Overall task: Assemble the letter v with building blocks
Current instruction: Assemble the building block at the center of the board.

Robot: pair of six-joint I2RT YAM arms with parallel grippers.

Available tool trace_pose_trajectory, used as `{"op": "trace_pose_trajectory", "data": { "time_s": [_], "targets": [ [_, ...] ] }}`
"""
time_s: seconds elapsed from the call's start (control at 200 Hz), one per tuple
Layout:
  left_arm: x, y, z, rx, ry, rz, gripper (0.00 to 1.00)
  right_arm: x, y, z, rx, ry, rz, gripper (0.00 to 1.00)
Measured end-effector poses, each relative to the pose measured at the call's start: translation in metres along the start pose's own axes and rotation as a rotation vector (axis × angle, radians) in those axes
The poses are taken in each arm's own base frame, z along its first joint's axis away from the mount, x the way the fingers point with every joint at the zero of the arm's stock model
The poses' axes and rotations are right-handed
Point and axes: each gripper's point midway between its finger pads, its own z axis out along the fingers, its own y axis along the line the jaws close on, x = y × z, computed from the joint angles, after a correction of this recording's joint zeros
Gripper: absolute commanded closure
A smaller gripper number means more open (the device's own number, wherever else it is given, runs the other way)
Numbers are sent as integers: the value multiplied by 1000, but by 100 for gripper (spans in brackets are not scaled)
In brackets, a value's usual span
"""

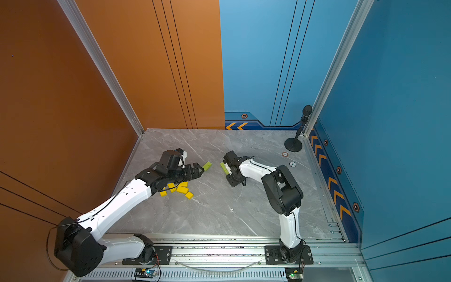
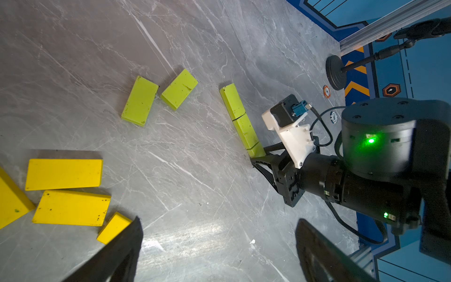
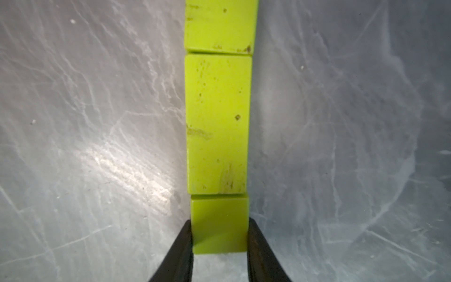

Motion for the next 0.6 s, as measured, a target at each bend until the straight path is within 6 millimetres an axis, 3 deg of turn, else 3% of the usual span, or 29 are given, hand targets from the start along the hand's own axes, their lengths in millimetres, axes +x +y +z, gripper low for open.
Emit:
{"op": "trace_pose_trajectory", "data": {
  "time_s": [0.601],
  "targets": [
    [0,0,0,0,0,0,2,-1,1,0,0,-1,-9,65]
  ]
}}
